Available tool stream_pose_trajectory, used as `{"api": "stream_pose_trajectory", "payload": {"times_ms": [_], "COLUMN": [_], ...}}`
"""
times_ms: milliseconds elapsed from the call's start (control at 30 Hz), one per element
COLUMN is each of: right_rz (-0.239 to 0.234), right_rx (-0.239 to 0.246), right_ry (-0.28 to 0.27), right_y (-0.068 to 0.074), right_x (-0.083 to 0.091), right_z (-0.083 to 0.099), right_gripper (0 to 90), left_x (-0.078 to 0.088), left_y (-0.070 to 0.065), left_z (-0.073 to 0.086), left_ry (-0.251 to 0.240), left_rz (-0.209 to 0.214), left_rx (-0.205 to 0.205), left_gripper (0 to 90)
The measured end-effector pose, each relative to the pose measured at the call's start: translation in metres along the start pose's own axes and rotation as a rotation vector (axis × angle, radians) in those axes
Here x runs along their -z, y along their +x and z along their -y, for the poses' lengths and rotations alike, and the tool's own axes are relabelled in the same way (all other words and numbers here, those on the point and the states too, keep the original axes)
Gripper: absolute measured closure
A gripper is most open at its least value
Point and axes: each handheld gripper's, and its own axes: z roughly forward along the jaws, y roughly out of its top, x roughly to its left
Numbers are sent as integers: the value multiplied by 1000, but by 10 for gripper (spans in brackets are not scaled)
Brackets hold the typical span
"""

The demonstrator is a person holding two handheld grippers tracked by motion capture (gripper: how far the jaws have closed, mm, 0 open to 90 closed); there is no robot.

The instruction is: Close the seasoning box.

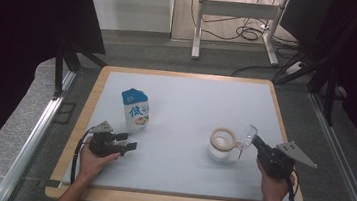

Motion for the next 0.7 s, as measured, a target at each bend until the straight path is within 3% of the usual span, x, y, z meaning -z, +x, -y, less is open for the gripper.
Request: {"api": "stream_pose_trajectory", "payload": {"times_ms": [700], "right_rz": [-19], "right_rx": [26], "right_ry": [-11], "right_y": [10], "right_x": [-2], "right_z": [-5], "right_gripper": [900], "left_x": [3], "left_y": [-2], "left_z": [3], "left_ry": [-5], "left_rz": [3], "left_rx": [9], "left_gripper": [346]}}
